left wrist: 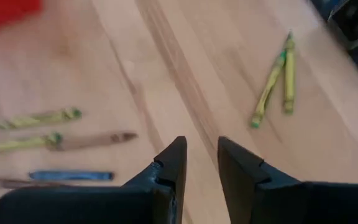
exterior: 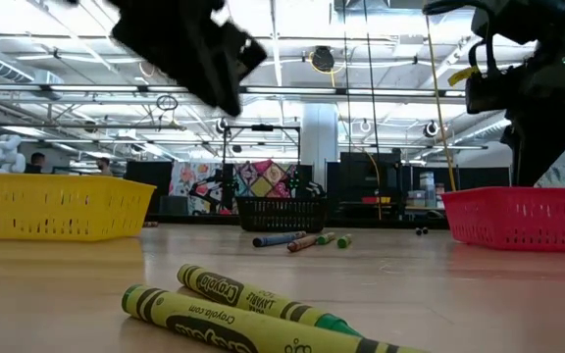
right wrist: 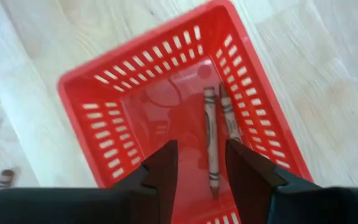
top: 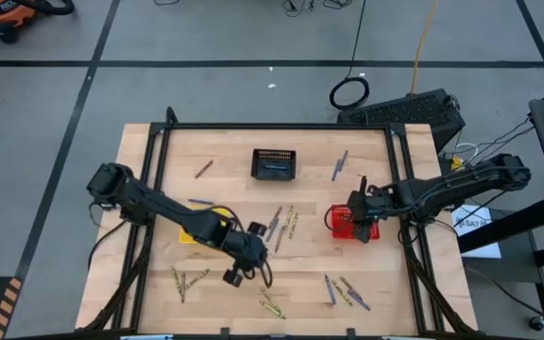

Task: Sort crayons
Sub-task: Put the green crayon into the yellow bin

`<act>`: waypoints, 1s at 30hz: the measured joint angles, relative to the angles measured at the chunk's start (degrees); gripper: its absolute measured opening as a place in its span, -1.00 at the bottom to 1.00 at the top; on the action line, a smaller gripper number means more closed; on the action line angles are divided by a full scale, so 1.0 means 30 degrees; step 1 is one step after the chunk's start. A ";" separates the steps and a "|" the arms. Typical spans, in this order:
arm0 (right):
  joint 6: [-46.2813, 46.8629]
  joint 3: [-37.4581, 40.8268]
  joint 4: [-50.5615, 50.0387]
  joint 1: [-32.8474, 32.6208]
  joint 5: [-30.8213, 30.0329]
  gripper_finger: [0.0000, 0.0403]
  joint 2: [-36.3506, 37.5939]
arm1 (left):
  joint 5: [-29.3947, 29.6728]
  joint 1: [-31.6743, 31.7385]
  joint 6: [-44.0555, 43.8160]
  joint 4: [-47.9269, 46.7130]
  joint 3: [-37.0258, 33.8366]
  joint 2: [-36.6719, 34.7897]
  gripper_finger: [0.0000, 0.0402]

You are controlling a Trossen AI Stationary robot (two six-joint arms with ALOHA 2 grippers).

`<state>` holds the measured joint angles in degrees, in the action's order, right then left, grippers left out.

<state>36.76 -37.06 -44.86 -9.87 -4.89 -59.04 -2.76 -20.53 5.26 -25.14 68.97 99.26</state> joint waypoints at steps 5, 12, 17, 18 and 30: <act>-0.0057 -0.0015 0.0524 0.0000 -0.0015 -0.40 0.0006 | 0.0000 -0.0347 -0.0135 0.0656 -0.0015 0.1141 -0.58; -0.0131 -0.0015 0.1038 0.0000 -0.0520 -0.40 0.0001 | -0.0286 -0.0834 -0.0139 0.2369 0.0430 0.2353 -0.58; -0.0258 -0.0015 0.1410 0.0000 -0.0525 -0.40 0.0013 | -0.0436 -0.1296 0.0007 0.1901 0.1857 0.3553 -0.58; -0.0262 -0.0015 0.1508 0.0000 -0.0523 -0.40 -0.0002 | -0.0464 -0.1374 0.0056 0.1972 0.2160 0.3814 -0.58; -0.0337 -0.0015 0.1950 0.0000 -0.0495 -0.40 0.0003 | -0.1217 -0.1907 0.0400 0.0243 0.3184 0.4961 -0.58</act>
<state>35.75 -37.10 -39.01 -9.87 -6.37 -59.03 -6.42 -26.25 6.46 -24.41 78.52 114.15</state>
